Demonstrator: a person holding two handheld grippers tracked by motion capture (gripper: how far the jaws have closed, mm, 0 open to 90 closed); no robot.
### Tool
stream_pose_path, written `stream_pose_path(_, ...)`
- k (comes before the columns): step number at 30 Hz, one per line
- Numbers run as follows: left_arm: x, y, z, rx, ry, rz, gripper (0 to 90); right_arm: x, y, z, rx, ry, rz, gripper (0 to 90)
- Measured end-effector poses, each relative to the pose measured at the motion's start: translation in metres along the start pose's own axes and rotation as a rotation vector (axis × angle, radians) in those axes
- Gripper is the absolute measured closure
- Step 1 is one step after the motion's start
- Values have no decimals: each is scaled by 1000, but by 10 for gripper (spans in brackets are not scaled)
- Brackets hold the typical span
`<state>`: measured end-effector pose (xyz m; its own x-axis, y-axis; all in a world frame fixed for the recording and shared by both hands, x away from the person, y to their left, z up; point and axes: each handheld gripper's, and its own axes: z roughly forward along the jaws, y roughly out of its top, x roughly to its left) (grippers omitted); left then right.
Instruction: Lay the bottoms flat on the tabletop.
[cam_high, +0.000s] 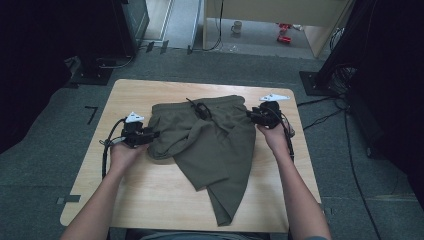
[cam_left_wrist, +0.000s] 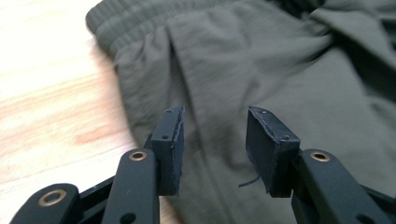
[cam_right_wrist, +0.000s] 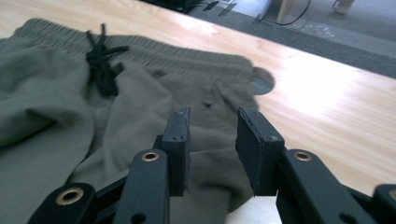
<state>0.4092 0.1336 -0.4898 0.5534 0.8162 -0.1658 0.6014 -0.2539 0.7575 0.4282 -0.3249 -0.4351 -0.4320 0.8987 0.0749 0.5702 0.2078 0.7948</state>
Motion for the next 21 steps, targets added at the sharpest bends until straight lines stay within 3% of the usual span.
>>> stream_pose_path(7, -18, 13, -4, 0, -31, 10, 536, 19, -10, -5, 0, 56, -10, 649)
stream_pose_path(13, -37, 22, 0, 2, -61, 64, 534, 35, -22, -7, 13, 86, -24, 645)
stream_pose_path(21, -58, 32, 5, -19, -118, 87, 505, 50, -36, -5, 29, 113, -41, 635)
